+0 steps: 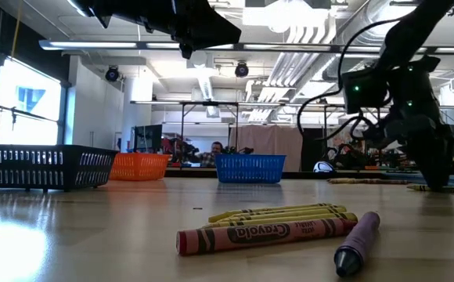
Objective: Sort crayons
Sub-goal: Put the yellow crayon into the orange bin
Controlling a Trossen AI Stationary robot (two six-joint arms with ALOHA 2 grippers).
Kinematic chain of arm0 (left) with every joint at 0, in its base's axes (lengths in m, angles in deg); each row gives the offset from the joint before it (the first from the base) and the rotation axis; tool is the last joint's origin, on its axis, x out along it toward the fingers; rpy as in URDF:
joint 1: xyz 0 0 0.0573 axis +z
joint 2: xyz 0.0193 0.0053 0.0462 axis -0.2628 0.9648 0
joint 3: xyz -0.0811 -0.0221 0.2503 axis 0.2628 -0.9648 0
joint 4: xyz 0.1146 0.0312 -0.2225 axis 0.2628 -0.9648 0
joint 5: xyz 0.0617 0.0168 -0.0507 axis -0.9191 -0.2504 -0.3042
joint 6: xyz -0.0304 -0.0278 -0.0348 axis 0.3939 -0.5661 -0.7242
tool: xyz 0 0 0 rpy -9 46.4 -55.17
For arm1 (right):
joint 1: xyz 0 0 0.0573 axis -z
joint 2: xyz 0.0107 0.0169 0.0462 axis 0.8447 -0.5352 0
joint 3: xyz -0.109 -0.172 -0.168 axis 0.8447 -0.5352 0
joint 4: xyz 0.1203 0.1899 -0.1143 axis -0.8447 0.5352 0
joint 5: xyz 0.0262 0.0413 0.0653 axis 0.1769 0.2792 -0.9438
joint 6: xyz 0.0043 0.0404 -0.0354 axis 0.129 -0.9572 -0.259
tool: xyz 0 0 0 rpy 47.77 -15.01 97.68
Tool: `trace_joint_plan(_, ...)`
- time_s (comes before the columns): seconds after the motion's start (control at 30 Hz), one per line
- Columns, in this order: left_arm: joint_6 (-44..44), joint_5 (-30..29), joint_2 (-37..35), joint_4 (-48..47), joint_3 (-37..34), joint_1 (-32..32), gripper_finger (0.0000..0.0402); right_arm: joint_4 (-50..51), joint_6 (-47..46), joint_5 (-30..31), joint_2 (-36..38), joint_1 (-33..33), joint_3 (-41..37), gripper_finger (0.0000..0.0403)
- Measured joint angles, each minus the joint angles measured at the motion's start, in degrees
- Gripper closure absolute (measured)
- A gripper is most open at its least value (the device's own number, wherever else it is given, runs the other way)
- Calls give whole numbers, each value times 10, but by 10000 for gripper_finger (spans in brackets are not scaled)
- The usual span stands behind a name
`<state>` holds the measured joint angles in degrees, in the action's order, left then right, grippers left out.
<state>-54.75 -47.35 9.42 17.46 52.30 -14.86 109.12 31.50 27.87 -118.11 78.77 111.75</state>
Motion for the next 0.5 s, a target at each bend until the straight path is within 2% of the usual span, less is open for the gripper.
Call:
trace_joint_plan(0.17,0,0,0,0,0,0,330,-11,3,-5,2,13,-13,300)
trace_joint_plan(0.27,0,0,0,0,0,0,330,-9,16,-5,-1,14,-5,328)
trace_joint_plan(0.4,1,0,0,1,0,0,330,-13,32,-11,-3,13,9,384)
trace_joint_plan(0.5,1,0,0,1,0,0,330,-12,35,-11,-3,14,13,391)
